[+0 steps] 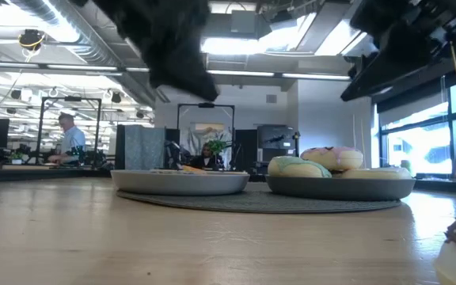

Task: Pick & Place donuts
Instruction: Put the small black donut on the gray plate

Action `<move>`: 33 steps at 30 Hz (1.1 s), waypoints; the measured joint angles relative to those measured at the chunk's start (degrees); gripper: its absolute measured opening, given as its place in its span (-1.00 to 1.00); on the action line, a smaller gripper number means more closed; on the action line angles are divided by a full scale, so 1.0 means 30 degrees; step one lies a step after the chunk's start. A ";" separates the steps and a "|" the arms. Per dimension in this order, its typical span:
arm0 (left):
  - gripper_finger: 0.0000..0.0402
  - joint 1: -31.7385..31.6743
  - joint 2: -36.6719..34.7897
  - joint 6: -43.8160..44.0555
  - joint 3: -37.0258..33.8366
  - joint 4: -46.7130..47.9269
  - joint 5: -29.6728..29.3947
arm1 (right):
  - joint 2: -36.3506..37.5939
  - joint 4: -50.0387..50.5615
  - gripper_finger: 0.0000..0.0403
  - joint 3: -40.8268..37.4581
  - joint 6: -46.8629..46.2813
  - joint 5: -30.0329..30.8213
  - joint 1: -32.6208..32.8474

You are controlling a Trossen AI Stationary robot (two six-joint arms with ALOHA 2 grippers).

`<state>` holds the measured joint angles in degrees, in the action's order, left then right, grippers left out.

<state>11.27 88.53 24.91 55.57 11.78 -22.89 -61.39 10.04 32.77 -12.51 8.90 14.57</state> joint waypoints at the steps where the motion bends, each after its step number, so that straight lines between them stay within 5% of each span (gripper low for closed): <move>1: -0.49 0.0378 0.0027 -0.0358 0.0000 -0.0903 0.0054 | 0.0000 -0.0304 -0.24 0.0000 0.0231 -0.0498 0.0002; 9: -0.49 0.2338 0.1026 -0.1896 0.0000 -0.5292 0.0272 | 0.0000 -0.2213 -0.24 0.0000 0.0282 -0.1195 0.0084; 19: -0.46 0.2482 0.4057 -0.3442 0.0000 -1.1570 0.4443 | -0.0645 -0.2976 -0.24 0.0000 0.1261 -0.0931 0.0342; 27: -0.48 0.2499 0.4388 -0.4011 0.0000 -1.0847 0.4529 | -0.3025 -0.6533 -0.24 0.0708 0.2440 -0.4253 0.2553; 33: -0.46 0.2555 0.4294 -0.3867 -0.0001 -0.9669 0.5058 | -0.7171 -0.2591 -0.24 0.4776 0.2460 0.0010 0.5641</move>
<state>18.94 101.42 13.31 55.57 -17.23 -7.71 -82.90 2.26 47.10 -5.13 8.93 31.49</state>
